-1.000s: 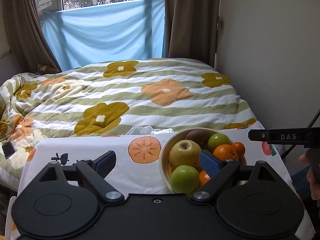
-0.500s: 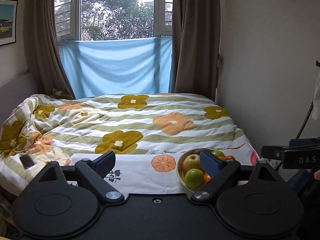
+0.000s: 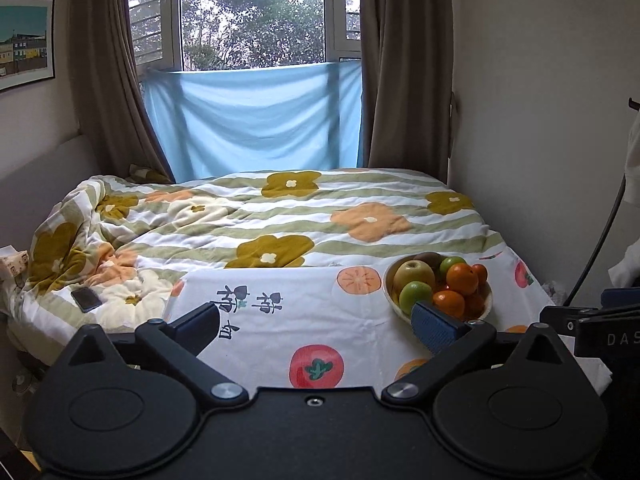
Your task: Organize fruits
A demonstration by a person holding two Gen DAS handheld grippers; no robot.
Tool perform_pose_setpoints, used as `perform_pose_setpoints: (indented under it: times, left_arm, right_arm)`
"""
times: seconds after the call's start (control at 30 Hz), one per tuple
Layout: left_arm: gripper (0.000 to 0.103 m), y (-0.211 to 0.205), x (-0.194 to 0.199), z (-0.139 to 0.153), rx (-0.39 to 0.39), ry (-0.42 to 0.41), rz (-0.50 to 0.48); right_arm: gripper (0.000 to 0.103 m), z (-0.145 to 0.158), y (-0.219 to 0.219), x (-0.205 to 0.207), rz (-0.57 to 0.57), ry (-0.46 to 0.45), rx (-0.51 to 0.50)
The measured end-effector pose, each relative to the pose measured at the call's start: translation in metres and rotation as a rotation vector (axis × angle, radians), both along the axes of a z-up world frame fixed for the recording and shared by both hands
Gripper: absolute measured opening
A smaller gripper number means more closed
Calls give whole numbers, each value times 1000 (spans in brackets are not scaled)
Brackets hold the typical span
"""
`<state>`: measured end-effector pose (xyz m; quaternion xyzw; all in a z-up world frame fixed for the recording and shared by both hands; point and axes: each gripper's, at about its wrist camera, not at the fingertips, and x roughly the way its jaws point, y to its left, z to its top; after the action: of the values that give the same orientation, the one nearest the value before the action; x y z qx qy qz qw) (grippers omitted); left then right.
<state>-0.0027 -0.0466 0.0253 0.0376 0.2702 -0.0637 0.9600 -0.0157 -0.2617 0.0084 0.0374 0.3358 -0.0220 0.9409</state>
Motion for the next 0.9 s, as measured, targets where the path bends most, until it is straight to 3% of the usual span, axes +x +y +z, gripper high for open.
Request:
perform_pose_setpoints:
  times: [0.9]
  left_arm:
    - [103,-2,-9,-3,19,15,-10]
  right_arm:
    - [103,1,0,-4,-16,9,9]
